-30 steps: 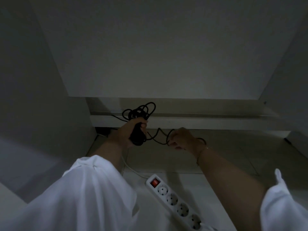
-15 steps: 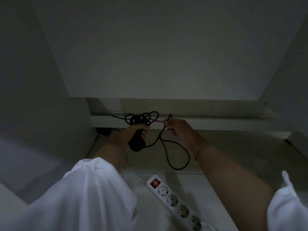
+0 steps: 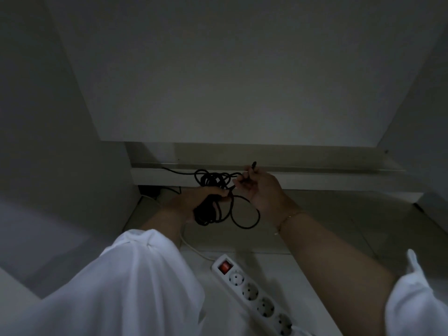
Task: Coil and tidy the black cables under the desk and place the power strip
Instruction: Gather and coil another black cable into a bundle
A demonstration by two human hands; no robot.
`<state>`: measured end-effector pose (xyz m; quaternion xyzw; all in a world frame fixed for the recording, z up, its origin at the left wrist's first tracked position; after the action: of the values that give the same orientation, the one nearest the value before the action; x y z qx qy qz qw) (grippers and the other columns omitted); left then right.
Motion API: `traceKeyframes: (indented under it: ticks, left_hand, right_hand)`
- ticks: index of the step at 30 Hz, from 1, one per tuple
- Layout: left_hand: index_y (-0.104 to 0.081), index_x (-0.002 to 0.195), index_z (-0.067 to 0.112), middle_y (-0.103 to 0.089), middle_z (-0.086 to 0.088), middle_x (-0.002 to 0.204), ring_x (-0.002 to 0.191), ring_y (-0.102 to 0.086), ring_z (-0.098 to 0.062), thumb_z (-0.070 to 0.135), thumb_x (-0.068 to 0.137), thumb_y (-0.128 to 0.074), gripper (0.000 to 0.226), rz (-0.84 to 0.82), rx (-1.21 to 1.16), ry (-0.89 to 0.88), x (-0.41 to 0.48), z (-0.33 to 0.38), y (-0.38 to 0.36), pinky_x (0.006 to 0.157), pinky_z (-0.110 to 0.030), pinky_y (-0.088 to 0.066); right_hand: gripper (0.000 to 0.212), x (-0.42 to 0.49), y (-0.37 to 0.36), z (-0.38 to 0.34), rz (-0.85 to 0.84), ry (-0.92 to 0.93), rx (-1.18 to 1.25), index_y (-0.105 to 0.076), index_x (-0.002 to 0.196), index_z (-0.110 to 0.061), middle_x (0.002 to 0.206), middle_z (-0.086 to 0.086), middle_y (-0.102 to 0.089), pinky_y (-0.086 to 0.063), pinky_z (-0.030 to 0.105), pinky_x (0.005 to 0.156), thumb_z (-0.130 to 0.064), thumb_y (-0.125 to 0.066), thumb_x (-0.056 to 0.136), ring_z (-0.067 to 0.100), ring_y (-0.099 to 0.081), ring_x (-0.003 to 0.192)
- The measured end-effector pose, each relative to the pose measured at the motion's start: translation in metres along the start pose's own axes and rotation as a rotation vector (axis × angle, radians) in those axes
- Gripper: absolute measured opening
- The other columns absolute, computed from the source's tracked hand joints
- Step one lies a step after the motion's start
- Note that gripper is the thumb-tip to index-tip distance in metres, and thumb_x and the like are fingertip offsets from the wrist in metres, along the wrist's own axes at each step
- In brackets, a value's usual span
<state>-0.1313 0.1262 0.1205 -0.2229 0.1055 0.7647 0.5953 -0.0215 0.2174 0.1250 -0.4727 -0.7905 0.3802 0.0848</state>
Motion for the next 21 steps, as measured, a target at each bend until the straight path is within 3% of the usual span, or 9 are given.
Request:
traceKeyframes:
  ticks: [3, 5, 8, 13, 17, 19, 21]
  left_hand:
    - [-0.059, 0.087, 0.006, -0.063, 0.003, 0.045, 0.030, -0.052, -0.002, 0.017, 0.096, -0.050, 0.016, -0.027, -0.118, -0.044, 0.002, 0.003, -0.003, 0.032, -0.009, -0.035]
    - [-0.062, 0.078, 0.007, -0.067, 0.001, 0.053, 0.036, -0.057, -0.006, 0.016, 0.094, -0.053, 0.020, -0.030, -0.155, -0.071, 0.004, 0.005, -0.003, 0.035, -0.011, -0.040]
    - [-0.068, 0.062, 0.008, -0.065, 0.000, 0.050, 0.038, -0.059, -0.007, 0.012, 0.094, -0.052, 0.036, -0.054, -0.176, -0.078, 0.006, 0.004, -0.001, 0.037, -0.012, -0.042]
    - [-0.062, 0.082, 0.008, -0.064, 0.003, 0.057, 0.043, -0.058, -0.005, 0.016, 0.094, -0.050, 0.018, -0.063, -0.317, -0.162, 0.011, 0.009, 0.010, 0.045, -0.016, -0.047]
    - [-0.072, 0.063, 0.012, -0.058, 0.004, 0.057, 0.042, -0.052, -0.005, 0.018, 0.095, -0.045, 0.042, -0.098, -0.327, -0.209, 0.016, 0.008, 0.021, 0.053, -0.021, -0.038]
    - [-0.069, 0.067, 0.009, -0.057, 0.003, 0.058, 0.041, -0.051, -0.006, 0.016, 0.094, -0.044, 0.039, -0.091, -0.292, -0.199, 0.016, 0.007, 0.022, 0.059, -0.025, -0.034]
    - [-0.061, 0.074, 0.007, -0.057, 0.003, 0.056, 0.041, -0.051, -0.006, 0.013, 0.094, -0.042, 0.028, -0.066, -0.242, -0.174, 0.017, 0.006, 0.022, 0.061, -0.027, -0.033]
  right_hand:
    - [0.028, 0.003, -0.001, 0.002, 0.025, -0.024, 0.021, -0.054, 0.082, -0.006, 0.051, 0.002, -0.047, -0.043, 0.015, 0.039, -0.002, -0.031, 0.099, 0.012, -0.048, 0.042]
    - [0.030, 0.006, -0.003, 0.003, 0.001, -0.025, -0.002, -0.053, 0.082, -0.008, 0.042, -0.001, -0.046, -0.034, 0.011, 0.036, -0.002, -0.029, 0.099, 0.009, -0.044, 0.033]
    - [0.031, 0.006, -0.002, 0.003, -0.038, -0.031, -0.026, -0.053, 0.081, -0.009, 0.038, -0.003, -0.043, -0.028, 0.010, 0.036, -0.003, -0.027, 0.098, 0.008, -0.039, 0.030]
    - [0.034, 0.004, 0.012, -0.003, 0.091, -0.003, -0.313, -0.054, 0.077, -0.012, 0.037, -0.007, -0.033, -0.016, 0.012, 0.035, -0.016, -0.030, 0.101, 0.005, -0.026, 0.028]
    - [0.024, 0.008, 0.037, -0.006, 0.299, -0.053, -0.763, -0.055, 0.086, -0.007, 0.056, 0.005, -0.039, -0.024, 0.019, 0.042, -0.013, -0.036, 0.100, 0.015, -0.038, 0.040]
    - [0.016, 0.009, 0.046, -0.002, 0.320, -0.125, -0.967, -0.051, 0.091, -0.002, 0.063, 0.010, -0.049, -0.034, 0.021, 0.042, -0.014, -0.043, 0.099, 0.016, -0.049, 0.036]
    - [0.020, 0.009, 0.049, 0.000, 0.293, -0.171, -1.159, -0.051, 0.081, -0.001, 0.076, 0.012, -0.054, -0.042, 0.026, 0.047, -0.013, -0.046, 0.097, 0.015, -0.052, 0.047]
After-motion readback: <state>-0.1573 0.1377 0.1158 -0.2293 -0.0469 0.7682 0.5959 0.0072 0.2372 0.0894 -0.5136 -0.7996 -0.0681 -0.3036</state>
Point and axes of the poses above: each hand's wrist, its own x-axis towards the middle knuckle, its own y-axis out of the back of the hand, z = x × y, the point moved 3 cm from there along x, towards the middle knuckle
